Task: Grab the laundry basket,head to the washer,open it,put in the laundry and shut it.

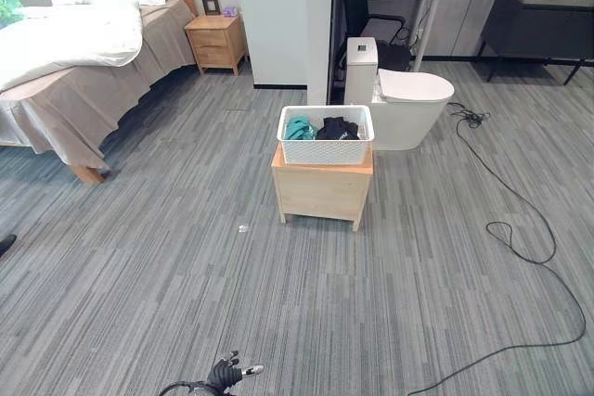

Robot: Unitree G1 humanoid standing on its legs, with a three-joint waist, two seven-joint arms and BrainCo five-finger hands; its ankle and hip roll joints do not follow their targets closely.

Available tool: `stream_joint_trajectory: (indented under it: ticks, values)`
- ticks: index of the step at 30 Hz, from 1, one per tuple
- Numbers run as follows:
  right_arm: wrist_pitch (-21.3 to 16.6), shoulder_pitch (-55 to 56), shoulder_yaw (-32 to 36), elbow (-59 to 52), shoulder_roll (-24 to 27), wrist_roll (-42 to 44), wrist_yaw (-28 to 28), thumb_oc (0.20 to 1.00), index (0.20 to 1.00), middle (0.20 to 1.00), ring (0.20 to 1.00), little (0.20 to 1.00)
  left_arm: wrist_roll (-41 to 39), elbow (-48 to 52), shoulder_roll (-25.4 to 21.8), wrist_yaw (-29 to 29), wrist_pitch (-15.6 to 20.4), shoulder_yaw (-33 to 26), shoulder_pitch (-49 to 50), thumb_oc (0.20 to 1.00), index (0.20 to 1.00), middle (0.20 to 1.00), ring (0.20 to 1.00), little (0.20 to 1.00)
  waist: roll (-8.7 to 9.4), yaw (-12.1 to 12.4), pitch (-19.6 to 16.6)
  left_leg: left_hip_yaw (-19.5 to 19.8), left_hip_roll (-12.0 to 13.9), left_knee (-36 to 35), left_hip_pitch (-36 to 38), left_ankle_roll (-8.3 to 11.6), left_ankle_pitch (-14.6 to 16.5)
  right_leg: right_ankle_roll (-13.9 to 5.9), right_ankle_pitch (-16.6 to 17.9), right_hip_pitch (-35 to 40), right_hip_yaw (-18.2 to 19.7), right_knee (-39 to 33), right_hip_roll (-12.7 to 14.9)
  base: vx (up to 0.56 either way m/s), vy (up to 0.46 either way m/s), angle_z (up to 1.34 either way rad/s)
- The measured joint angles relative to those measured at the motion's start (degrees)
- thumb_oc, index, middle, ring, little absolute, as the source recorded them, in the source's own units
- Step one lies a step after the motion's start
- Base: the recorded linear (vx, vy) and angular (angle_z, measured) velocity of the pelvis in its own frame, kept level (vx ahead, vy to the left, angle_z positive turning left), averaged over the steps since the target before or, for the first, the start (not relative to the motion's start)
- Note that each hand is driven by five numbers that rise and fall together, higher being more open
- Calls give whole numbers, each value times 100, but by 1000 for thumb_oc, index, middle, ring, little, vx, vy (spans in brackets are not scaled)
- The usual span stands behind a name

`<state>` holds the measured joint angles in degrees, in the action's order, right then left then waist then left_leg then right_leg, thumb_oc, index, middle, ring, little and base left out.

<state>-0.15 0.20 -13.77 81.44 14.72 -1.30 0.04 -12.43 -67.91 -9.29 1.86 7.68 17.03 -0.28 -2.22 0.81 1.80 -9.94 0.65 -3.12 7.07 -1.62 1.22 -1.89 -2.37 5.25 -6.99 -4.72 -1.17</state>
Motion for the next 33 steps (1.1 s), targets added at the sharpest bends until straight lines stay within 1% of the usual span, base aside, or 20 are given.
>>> stream_joint_trajectory:
  ticks: [4,7,8,9,10,13,16,19,20,21,22,23,24,26,28,29,31,32,33]
  values:
    - [-10,-41,-225,-210,24,7,3,1000,1000,1000,1000,1000,25,-79,-65,-41,-2,-110,-7,1000,1000,1000,1000,1000,67,-3,34,5,-5,4,22,0,0,-4,133,48,42,-64,-19,2,-6,-3]
    - [-10,-108,-294,-220,-12,49,11,1000,1000,1000,1000,1000,75,-106,-154,-53,-4,-155,-15,1000,1000,1000,1000,1000,142,7,78,5,12,-11,46,0,0,-58,69,68,33,-72,-21,-1,-9,1]
    - [-13,-113,-292,-220,-19,49,13,1000,1000,1000,1000,1000,130,-107,-181,-57,-6,-161,-15,1000,1000,1000,1000,1000,155,7,86,2,29,-24,43,4,3,-2,6,67,2,-72,-22,-6,-37,9]
    - [-17,-111,-292,-220,-30,49,20,1000,1000,1000,1000,1000,134,-110,-191,-63,-6,-175,-24,1000,1000,1000,1000,1000,176,5,97,1,48,-14,25,58,37,6,-4,66,-32,-72,-39,-8,-53,22]
    - [-17,-69,-293,-218,-66,50,25,1000,1000,1000,1000,1000,134,-124,-204,-81,-5,-267,-29,1000,1000,1000,1000,1000,237,7,84,3,77,-6,-29,133,85,12,-8,27,-108,-70,-65,-7,-31,19]
    - [-21,-47,-292,-217,-94,50,28,1000,1000,1000,1000,1000,134,-150,-258,-93,-6,-273,-10,1000,1000,1000,1000,1000,295,68,62,-4,84,-7,-33,132,84,40,-17,10,-106,-54,-65,2,-42,3]
    - [-18,-44,-292,-214,-102,52,26,1000,1000,1000,1000,1000,134,-199,-256,-91,-7,-272,-11,1000,1000,1000,1000,1000,280,95,26,2,81,-1,-32,132,84,114,-4,13,-115,-60,-67,4,-24,-1]
    - [-15,-49,-307,-211,-90,56,27,1000,1000,1000,1000,1000,134,-256,-259,-89,-8,-277,29,1000,1000,1000,1000,1000,253,123,-33,7,78,20,-16,129,82,124,114,43,-86,-66,-84,-14,-60,-3]
    - [-13,-49,-316,-204,-89,59,27,1000,1000,1000,1000,1000,132,-257,-259,-88,-9,-277,39,1000,1000,1000,1000,1000,238,142,-42,24,85,54,-13,129,83,115,104,74,-116,-70,-81,-18,-80,7]
    - [-11,-75,-314,-182,-88,65,28,1000,1000,1000,1000,1000,131,-258,-257,-88,-10,-271,34,1000,1000,1000,1000,1000,216,150,-51,33,102,62,-18,129,83,88,10,80,-139,-72,-81,-25,-110,18]
    - [-10,-62,-312,-184,-64,139,32,1000,1000,1000,1000,1000,126,-260,-249,-87,-12,-266,34,1000,1000,1000,1000,1000,151,145,-69,67,128,76,-57,129,83,154,-41,77,-178,-72,-97,-29,-166,31]
    - [-10,-29,-310,-199,-45,169,32,1000,1000,1000,1000,1000,122,-257,-243,-87,-12,-267,10,1000,1000,1000,1000,1000,138,139,-79,155,102,97,-114,154,82,187,-36,54,-255,-73,-98,-20,-205,30]
    - [-10,-11,-313,-198,-23,172,33,1000,1000,1000,1000,1000,121,-256,-232,-85,-12,-268,29,1000,1000,1000,1000,1000,119,142,-74,157,111,98,-113,178,67,150,29,60,-258,-72,-107,-10,-199,16]
    - [-13,-15,-311,-198,27,173,51,1000,1000,1000,1000,1000,117,-268,-228,-86,-14,-272,104,1000,1000,1000,1000,1000,63,155,-76,150,145,113,-116,182,61,173,9,61,-259,-73,-121,0,-112,-2]
    - [-13,-9,-312,-214,20,180,55,1000,1000,1000,1000,1000,115,-274,-222,-85,-19,-272,141,1000,1000,1000,1000,1000,98,159,-35,156,123,190,-137,197,64,266,23,75,-247,-73,-116,9,-143,0]
    - [-13,-9,-312,-213,24,180,55,1000,1000,1000,1000,1000,114,-275,-218,-84,-19,-271,166,1000,1000,1000,1000,1000,93,161,-33,155,136,204,-139,198,59,269,20,76,-241,-74,-121,0,-151,-3]
    - [-16,-30,-310,-192,24,272,55,1000,1000,1000,1000,1000,103,-270,-214,-86,-18,-276,181,1000,1000,1000,1000,1000,80,176,16,152,165,320,-200,240,65,354,-5,70,-244,-74,-147,-51,-213,0]
    - [-16,-43,-310,-188,12,278,55,1000,1000,1000,1000,1000,95,-270,-219,-87,-18,-278,165,1000,1000,1000,1000,1000,118,180,58,161,164,532,-319,300,84,386,-7,67,-245,-74,-137,-68,-251,2]
    - [-22,-39,-313,-191,-23,279,53,1000,1000,1000,1000,1000,52,-269,-277,-86,-14,-288,143,1000,1000,1000,1000,1000,214,185,151,170,149,982,-528,353,119,528,36,74,-236,-73,-99,-52,-188,-2]
